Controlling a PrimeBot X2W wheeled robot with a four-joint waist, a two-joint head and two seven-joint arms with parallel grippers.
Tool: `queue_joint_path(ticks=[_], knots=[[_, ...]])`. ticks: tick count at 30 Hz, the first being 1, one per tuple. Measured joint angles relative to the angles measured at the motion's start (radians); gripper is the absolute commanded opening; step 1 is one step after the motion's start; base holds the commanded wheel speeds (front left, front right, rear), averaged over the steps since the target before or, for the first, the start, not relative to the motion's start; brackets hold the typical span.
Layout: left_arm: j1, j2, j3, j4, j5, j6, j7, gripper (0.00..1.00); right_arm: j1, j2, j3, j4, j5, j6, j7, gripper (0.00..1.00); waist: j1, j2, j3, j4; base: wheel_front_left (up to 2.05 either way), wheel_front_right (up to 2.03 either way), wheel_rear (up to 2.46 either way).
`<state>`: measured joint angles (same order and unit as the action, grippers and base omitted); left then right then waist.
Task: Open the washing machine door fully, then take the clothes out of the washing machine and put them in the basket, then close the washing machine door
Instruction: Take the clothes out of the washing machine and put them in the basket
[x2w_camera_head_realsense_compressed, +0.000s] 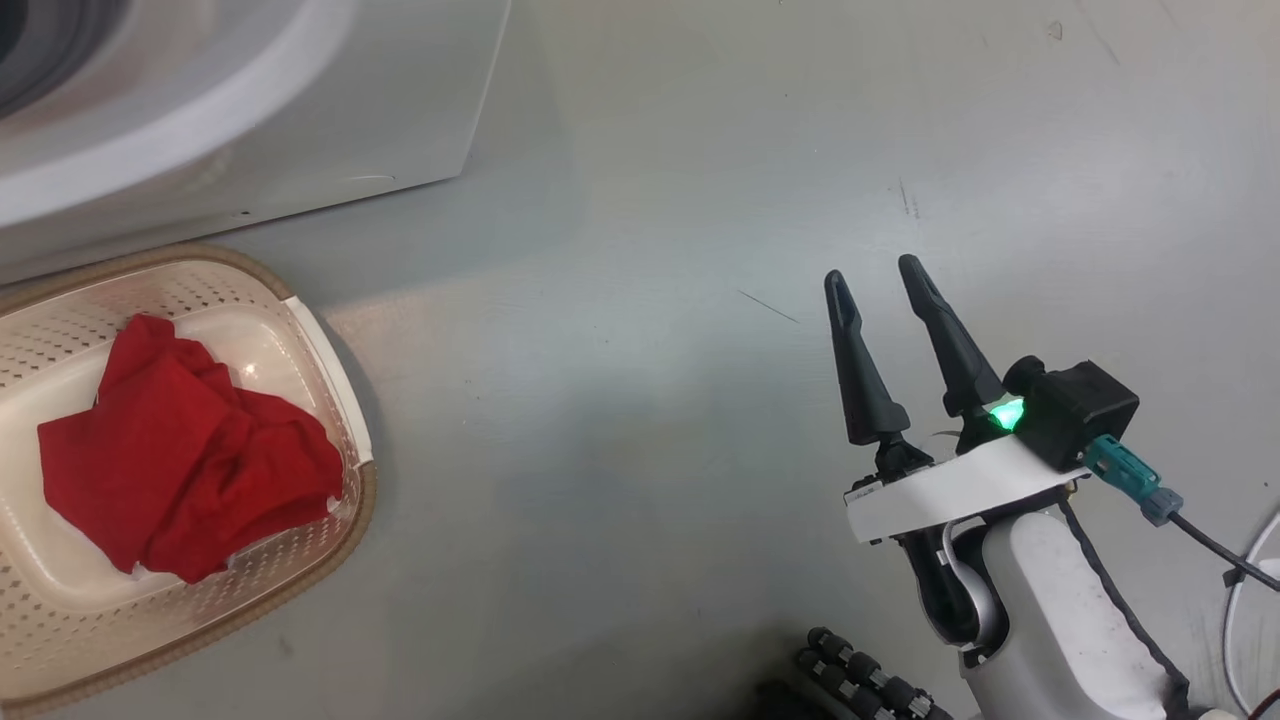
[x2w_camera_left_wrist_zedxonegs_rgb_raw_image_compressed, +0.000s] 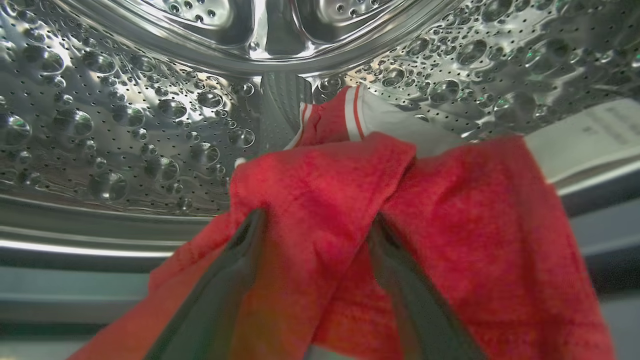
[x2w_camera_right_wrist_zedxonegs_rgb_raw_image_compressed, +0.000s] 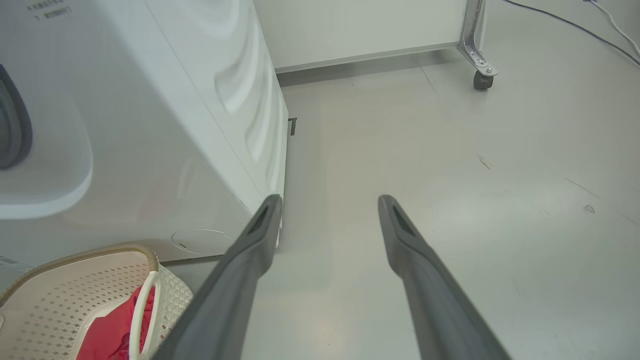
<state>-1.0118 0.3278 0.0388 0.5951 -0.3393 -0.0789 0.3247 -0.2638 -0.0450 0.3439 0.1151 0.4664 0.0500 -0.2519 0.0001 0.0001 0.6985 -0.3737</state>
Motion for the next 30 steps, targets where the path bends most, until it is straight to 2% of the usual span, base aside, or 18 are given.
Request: queue_joint_path(ticks=[3,19,20,21,30], knots=[[-0.024,0.011,0.006,0.023,0.016,0.012,-0.001,1.00,-0.001,0.000,0.009,0.001,-0.009,0.000,0.000,1.00,0.0000,0.0000,0.004,-0.004,0.00,0.00,0.00],[-0.108,0.017,-0.027,0.142,0.036,0.014,0.004,1.00,-0.019,0.001,0.026,0.005,-0.020,-0.010,0.000,1.00,-0.0001,0.0000,0.016,-0.016,0.00,0.00,0.00],[-0.111,0.018,-0.032,0.145,0.044,0.014,0.004,0.90,-0.020,0.001,0.026,0.005,-0.020,-0.010,0.000,1.00,-0.0001,0.0000,0.016,-0.016,0.00,0.00,0.00],[-0.114,0.021,-0.043,0.146,0.056,0.013,0.004,0.00,-0.021,0.001,0.026,0.007,-0.024,-0.012,0.000,1.00,0.0000,0.0000,0.016,-0.016,0.00,0.00,0.00],[-0.121,0.017,-0.063,0.192,0.073,0.003,-0.050,0.00,-0.036,0.001,0.020,0.011,-0.032,-0.026,0.000,1.00,0.0000,0.0000,0.009,-0.009,0.00,0.00,0.00]])
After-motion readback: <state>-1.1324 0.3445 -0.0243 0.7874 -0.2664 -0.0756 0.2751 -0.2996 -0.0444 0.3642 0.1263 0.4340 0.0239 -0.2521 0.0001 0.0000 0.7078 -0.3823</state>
